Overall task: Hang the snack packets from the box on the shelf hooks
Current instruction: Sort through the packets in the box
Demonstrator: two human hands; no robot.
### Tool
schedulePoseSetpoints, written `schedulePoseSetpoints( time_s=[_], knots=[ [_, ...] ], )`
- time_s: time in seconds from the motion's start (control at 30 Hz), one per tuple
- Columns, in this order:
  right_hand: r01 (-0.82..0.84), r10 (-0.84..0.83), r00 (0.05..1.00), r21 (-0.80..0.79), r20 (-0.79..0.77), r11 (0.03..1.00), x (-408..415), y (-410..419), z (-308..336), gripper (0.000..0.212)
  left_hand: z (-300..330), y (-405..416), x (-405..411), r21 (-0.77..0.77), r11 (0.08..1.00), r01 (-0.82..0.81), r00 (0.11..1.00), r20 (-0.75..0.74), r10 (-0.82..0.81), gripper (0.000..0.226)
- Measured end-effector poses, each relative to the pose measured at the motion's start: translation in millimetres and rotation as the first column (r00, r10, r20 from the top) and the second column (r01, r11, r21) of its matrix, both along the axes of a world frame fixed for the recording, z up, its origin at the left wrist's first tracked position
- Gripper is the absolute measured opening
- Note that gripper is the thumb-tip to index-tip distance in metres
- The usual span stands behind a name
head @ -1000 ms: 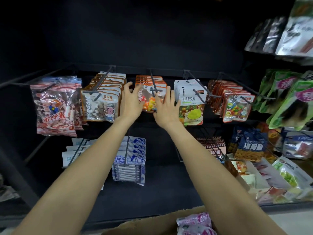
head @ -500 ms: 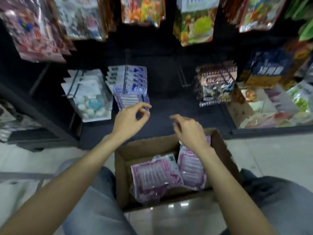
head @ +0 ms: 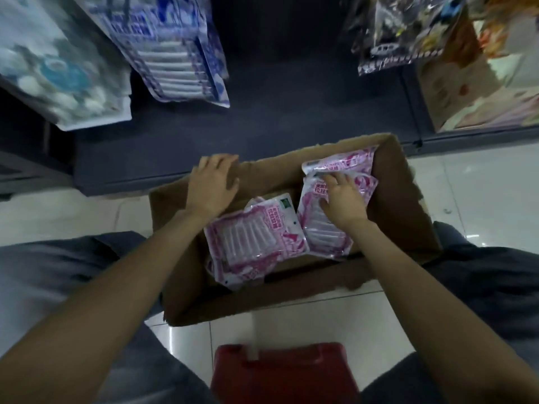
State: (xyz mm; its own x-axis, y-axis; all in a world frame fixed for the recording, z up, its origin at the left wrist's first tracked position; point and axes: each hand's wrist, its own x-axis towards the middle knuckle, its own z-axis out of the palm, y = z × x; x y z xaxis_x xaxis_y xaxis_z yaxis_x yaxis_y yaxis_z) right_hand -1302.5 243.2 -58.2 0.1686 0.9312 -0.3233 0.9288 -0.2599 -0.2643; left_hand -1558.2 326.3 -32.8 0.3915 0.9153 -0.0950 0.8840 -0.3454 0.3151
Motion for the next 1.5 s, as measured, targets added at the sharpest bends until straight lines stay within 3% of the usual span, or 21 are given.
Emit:
schedulePoseSetpoints(
  time_s=[0.1, 0.2, 0.33, 0.4, 0.5, 0.57, 0.63, 0.73, 0.83, 1.0, 1.03, 1.17, 1.2, 1.27, 1.33, 1.43, 1.5],
  knots=[
    [0.093, -0.092, 0.992, -0.009, 0.088, 0.996, 17, 33, -22, 0.060, -15, 10, 6, 0.019, 0.999, -0.032, 0.999, -0.022, 0.032, 0.037],
    [0.169, -0.148, 0.980, -0.160, 0.133, 0.972, 32, 50, -39, 0.061, -22, 15, 7, 0.056, 0.997, -0.055, 0.998, 0.028, 0.053, 0.026],
    [0.157, -0.120, 0.979, -0.240, 0.164, 0.958, 45, 48, -56, 0.061, -24, 17, 16, 0.082, 0.993, -0.090, 0.996, 0.035, 0.087, 0.021],
    [0.114, -0.075, 0.979, -0.207, 0.188, 0.972, 48, 44, -61, 0.054, -20, 8, 28, 0.154, 0.987, -0.052, 0.996, 0.077, 0.041, 0.023],
    [0.089, -0.064, 0.983, -0.142, 0.174, 0.986, 52, 38, -63, 0.037, -17, -13, 60, 0.233, 0.965, 0.118, 0.971, 0.178, -0.162, 0.025],
    [0.090, -0.072, 0.986, -0.116, 0.152, 0.989, 52, 29, -65, 0.026, -19, -24, 89, 0.094, 0.984, 0.151, 0.966, 0.199, -0.167, 0.030],
    [0.102, -0.092, 0.988, -0.080, 0.121, 0.992, 51, 19, -65, 0.023, -35, -24, 118, -0.219, 0.975, 0.040, 0.988, 0.155, -0.006, 0.042],
    [0.125, -0.124, 0.991, -0.010, 0.058, 0.992, 47, 2, -63, 0.021, -71, -11, 153, -0.566, 0.805, -0.176, 0.923, 0.190, 0.335, 0.040],
    [0.166, -0.166, 0.986, 0.058, -0.014, 0.984, 42, -13, -59, 0.020, -91, -4, 178, -0.718, 0.642, -0.269, 0.773, 0.236, 0.588, 0.037],
    [0.194, -0.187, 0.980, 0.134, -0.063, 0.972, 35, -26, -54, 0.020, -105, -7, 199, -0.803, 0.461, -0.378, 0.532, 0.219, 0.818, 0.037],
    [0.193, -0.185, 0.980, 0.140, -0.068, 0.971, 36, -27, -53, 0.020, -107, -7, 200, -0.791, 0.456, -0.408, 0.518, 0.211, 0.829, 0.036],
    [0.201, -0.193, 0.979, 0.150, -0.069, 0.968, 41, -29, -49, 0.018, -112, -13, 195, -0.723, 0.539, -0.432, 0.582, 0.233, 0.779, 0.037],
    [0.209, -0.201, 0.977, 0.146, -0.067, 0.967, 43, -30, -48, 0.017, -112, -14, 194, -0.711, 0.574, -0.406, 0.628, 0.239, 0.741, 0.039],
    [0.215, -0.208, 0.976, 0.151, -0.061, 0.965, 46, -32, -47, 0.016, -112, -13, 198, -0.640, 0.695, -0.328, 0.805, 0.197, 0.560, 0.038],
    [0.230, -0.223, 0.973, 0.156, -0.058, 0.961, 48, -33, -46, 0.015, -108, -10, 206, -0.520, 0.809, -0.274, 0.907, 0.140, 0.397, 0.035],
    [0.247, -0.244, 0.969, 0.155, -0.040, 0.956, 48, -36, -41, 0.014, -103, -7, 212, -0.408, 0.861, -0.304, 0.926, 0.083, 0.367, 0.027],
    [0.258, -0.257, 0.966, 0.176, -0.033, 0.950, 52, -36, -33, 0.015, -104, -12, 205, -0.428, 0.818, -0.383, 0.885, 0.083, 0.458, 0.023]
  ],
)
